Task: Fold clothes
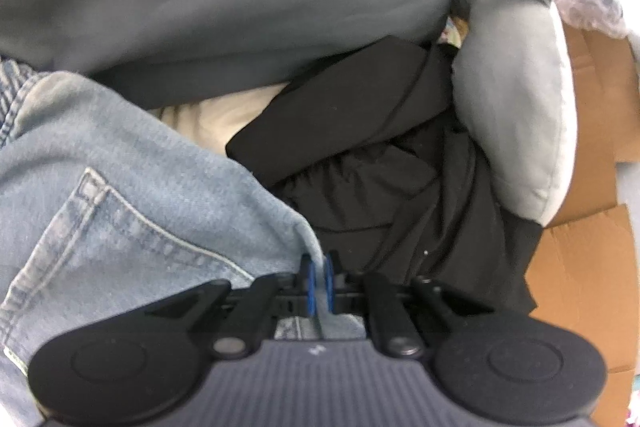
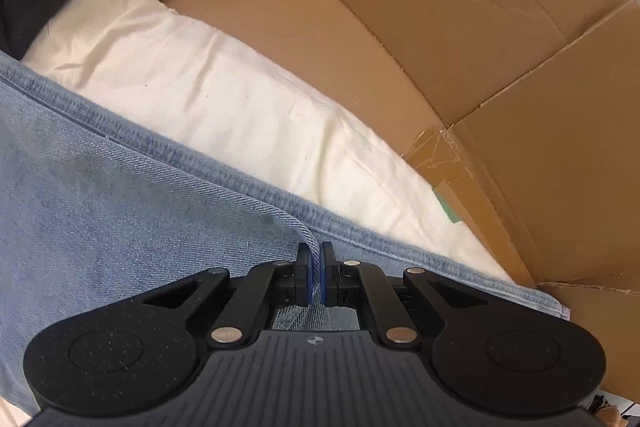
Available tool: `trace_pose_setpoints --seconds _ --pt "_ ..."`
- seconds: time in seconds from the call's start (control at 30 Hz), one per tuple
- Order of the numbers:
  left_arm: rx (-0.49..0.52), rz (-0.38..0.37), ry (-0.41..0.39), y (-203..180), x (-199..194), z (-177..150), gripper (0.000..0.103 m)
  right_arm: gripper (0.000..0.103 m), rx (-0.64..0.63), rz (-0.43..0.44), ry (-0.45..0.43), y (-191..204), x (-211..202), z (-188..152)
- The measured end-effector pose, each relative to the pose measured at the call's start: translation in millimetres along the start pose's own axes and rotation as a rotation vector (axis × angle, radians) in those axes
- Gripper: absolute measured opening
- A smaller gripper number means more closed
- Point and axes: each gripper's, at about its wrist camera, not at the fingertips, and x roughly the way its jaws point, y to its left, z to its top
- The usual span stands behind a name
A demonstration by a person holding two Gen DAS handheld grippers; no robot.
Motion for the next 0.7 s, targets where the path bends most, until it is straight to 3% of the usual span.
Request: trace_pose_setpoints --seconds 0.17,0.27,0.3,0.37,0.43,0.47,0.5,0.57,0.7 --pt "0.003 0.002 0.032 2 11 4 0.008 0.001 0.01 -0.02 0.016 0 9 7" --pt "0.01 -0.01 0.058 3 7 7 0.016 0.002 0.011 -0.031 0.049 4 20 12" --pt "0.027 -0.016 0.056 2 3 7 0.019 0.007 0.003 -0.04 0.056 6 23 12" --pt "0.076 -0.031 0.036 0 -7 5 0.036 0.016 0.004 -0.048 0.046 7 21 12" --pt "0.13 -0.05 0.014 -1 -18 1 0.042 0.017 0.004 -0.055 0.034 8 18 11" --pt "0.154 -0.064 0.012 0 -23 -2 0.042 0.024 0.005 -0.049 0.009 8 8 10" --pt "0.175 -0.08 0.011 1 -27 -6 0.042 0.039 0.006 -0.043 -0.017 8 -1 8" --pt "0.2 -0.107 0.012 5 -35 -14 0.041 0.06 -0.002 -0.044 -0.067 8 -21 3" --pt "0.236 -0.143 0.024 11 -41 -32 0.041 0.062 -0.023 -0.018 -0.103 8 -57 -12"
